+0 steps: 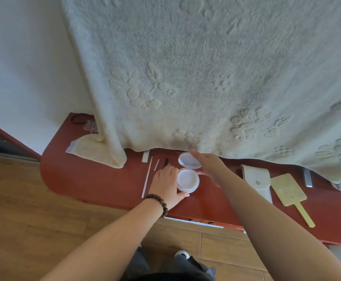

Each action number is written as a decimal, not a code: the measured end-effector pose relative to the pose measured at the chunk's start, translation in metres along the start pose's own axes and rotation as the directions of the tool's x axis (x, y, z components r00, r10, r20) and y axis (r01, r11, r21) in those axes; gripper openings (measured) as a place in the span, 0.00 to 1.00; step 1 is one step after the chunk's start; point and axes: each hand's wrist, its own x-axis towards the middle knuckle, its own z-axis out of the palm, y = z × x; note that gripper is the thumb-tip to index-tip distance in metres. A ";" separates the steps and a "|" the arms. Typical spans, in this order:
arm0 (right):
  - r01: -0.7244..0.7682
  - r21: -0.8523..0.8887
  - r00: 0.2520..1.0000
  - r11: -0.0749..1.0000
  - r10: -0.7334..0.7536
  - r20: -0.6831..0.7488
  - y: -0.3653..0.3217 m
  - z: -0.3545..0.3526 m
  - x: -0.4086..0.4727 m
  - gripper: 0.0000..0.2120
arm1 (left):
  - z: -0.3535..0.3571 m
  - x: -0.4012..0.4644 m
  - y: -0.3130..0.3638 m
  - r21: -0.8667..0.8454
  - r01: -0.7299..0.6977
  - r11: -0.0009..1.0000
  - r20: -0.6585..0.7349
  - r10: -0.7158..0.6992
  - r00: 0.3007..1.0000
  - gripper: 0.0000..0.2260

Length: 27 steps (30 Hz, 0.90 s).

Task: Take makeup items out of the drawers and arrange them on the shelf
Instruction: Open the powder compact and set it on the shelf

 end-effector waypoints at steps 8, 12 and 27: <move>-0.014 -0.160 0.999 0.987 0.009 -0.032 0.016 0.000 0.015 0.30 | 0.018 0.009 -0.005 0.074 0.059 0.996 0.064 -0.063 0.996 0.33; 0.028 -0.193 0.998 0.981 -0.037 -0.041 0.018 0.001 0.016 0.28 | 0.021 0.008 -0.006 0.069 0.066 0.995 0.022 -0.068 0.997 0.32; -0.008 -0.147 0.937 0.989 -0.044 -0.347 0.047 -0.034 -0.051 0.15 | -0.005 -0.027 0.020 -0.264 -0.007 0.965 -0.079 -0.015 0.997 0.26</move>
